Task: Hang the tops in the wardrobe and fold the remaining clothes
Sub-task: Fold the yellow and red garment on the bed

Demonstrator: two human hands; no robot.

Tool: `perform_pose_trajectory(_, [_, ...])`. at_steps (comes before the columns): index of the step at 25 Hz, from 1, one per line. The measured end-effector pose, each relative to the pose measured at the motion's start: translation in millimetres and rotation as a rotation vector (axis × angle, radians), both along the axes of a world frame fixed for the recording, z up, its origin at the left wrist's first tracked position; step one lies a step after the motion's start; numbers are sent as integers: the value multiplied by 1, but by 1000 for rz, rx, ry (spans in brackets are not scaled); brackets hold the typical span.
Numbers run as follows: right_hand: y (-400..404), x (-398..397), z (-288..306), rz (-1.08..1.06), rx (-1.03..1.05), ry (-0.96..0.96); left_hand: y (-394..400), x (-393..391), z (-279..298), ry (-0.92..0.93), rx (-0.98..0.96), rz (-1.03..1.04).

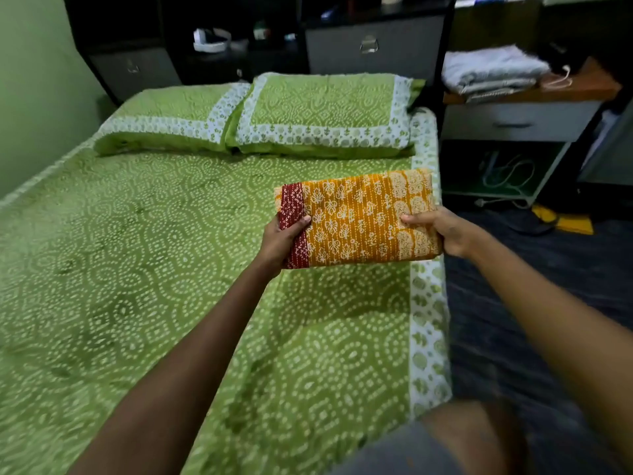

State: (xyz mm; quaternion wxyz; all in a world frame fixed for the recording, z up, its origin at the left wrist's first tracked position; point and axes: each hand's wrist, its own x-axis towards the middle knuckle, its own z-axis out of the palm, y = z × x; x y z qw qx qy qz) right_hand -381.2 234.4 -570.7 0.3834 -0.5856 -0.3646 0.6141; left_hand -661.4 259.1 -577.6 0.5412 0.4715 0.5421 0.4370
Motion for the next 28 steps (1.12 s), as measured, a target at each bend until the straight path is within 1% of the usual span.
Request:
perform_pose_trajectory(5, [15, 111, 48, -20, 111, 26, 19, 112, 43, -37, 91, 4])
perform_pose_trajectory(9, [1, 181, 111, -105, 117, 21, 25, 183, 107, -65, 112, -71])
perform_pose_trajectory(12, [-13, 218, 193, -167, 116, -1, 28, 224, 186, -104, 105, -123])
perform_pose_trajectory(16, [-40, 253, 317, -263, 94, -15, 26, 266, 305, -116, 92, -238])
perform_pose_trajectory(20, [-70, 287, 410, -322, 92, -58, 29, 308, 394, -107, 86, -376])
perform_pose_trajectory(22, [-88, 305, 436, -343, 112, -105, 30, 332, 420, -100, 121, -448])
perform_pose_trajectory(25, [-105, 332, 451, -420, 161, -108, 32, 370, 437, -126, 178, -534])
perform_pose_trajectory(28, [-116, 355, 452, -563, 196, -90, 36, 409, 442, -145, 148, -596])
